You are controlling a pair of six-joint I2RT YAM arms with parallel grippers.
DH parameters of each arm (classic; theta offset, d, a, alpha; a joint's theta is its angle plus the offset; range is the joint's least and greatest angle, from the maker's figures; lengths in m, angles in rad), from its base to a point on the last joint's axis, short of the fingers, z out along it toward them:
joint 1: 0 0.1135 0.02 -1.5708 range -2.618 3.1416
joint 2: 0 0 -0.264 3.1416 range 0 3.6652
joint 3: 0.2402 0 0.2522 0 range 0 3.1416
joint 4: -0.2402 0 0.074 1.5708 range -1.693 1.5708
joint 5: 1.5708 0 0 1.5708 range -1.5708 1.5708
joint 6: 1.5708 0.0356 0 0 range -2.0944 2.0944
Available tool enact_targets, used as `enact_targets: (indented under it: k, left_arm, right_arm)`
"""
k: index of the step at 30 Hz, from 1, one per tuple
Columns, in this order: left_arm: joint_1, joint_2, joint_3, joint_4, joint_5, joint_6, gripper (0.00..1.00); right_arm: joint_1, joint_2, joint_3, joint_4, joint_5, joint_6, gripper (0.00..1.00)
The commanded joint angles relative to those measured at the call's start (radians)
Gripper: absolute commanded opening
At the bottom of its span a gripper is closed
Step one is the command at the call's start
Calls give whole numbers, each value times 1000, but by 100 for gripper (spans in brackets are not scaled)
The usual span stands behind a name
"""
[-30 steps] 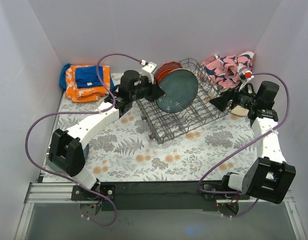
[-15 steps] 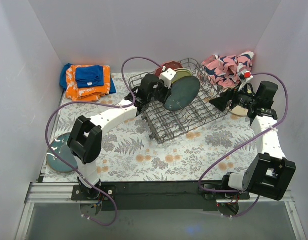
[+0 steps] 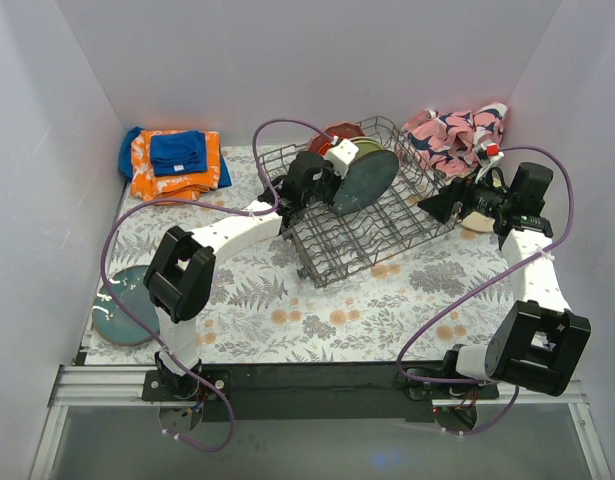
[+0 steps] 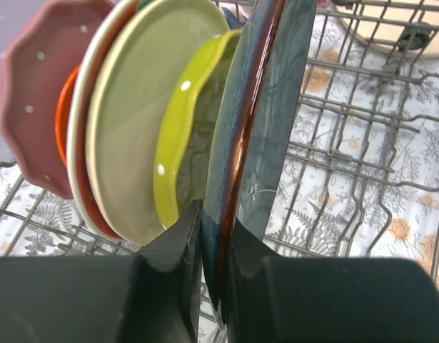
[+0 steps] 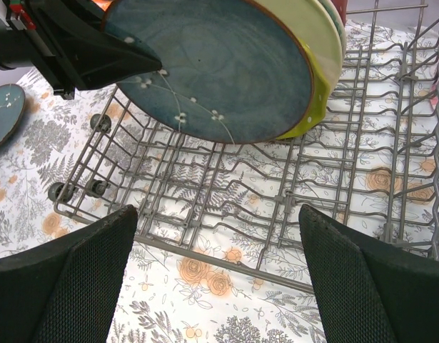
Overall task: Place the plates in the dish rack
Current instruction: Insert the plate into the dish rack
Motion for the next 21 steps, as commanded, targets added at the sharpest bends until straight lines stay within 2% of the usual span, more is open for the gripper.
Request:
enact_targets:
  k: [1,21]
  left_arm:
    - [-5,-58,79,222,-49,9,0]
    - [-9,28,73,214,-38,22,0]
  right_arm:
    - [-4,2,-9,14,-22,-14,98]
    - [-6,6,-9,14,-28,-14,99]
